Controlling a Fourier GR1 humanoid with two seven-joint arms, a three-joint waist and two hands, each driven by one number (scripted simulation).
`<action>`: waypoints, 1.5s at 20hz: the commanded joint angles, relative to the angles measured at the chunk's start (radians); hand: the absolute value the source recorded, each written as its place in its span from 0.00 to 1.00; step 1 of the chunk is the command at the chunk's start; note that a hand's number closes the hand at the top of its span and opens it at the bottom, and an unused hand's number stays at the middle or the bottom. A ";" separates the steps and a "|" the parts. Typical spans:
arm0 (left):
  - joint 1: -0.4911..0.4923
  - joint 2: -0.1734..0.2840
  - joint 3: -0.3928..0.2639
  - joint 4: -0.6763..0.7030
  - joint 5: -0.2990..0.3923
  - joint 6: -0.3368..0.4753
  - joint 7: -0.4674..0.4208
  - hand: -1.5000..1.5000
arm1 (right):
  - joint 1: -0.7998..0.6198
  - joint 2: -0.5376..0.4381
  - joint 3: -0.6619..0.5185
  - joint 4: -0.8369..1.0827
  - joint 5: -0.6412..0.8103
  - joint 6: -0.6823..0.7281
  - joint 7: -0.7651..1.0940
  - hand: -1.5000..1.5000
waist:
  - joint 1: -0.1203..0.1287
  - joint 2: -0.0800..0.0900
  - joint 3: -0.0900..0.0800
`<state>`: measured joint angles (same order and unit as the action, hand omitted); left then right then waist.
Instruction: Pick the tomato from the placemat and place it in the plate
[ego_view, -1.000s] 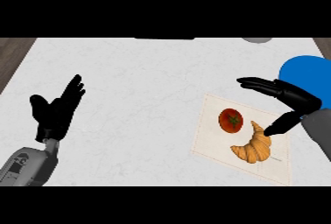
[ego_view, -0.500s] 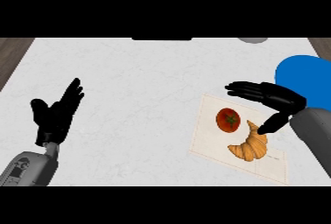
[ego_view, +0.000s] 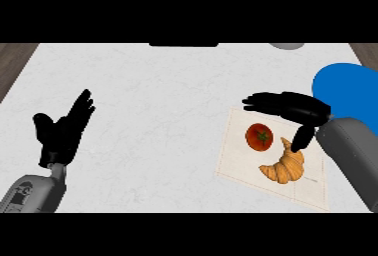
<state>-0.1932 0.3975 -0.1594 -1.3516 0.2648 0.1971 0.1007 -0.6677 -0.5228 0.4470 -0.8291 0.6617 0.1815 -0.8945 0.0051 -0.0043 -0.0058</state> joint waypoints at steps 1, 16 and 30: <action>-0.028 -0.002 0.047 0.043 -0.013 -0.035 0.007 0.50 | 0.030 0.050 -0.007 -0.032 0.061 0.016 0.050 0.00 | -0.004 0.004 0.006; 0.042 -0.063 0.065 -0.016 -0.091 -0.062 -0.004 0.50 | 0.004 0.191 -0.036 0.087 0.292 -0.093 0.098 0.00 | 0.007 0.007 0.006; -0.027 -0.106 0.091 -0.044 -0.128 -0.052 0.088 0.50 | 0.104 0.220 -0.073 0.009 0.332 -0.119 -0.031 1.00 | -0.007 0.003 0.006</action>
<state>-0.1840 0.3201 -0.0517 -1.3787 0.1633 0.1094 0.1386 -0.6265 -0.3650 0.3821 -0.8014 1.0121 0.0897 -0.9318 0.0038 -0.0117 -0.0143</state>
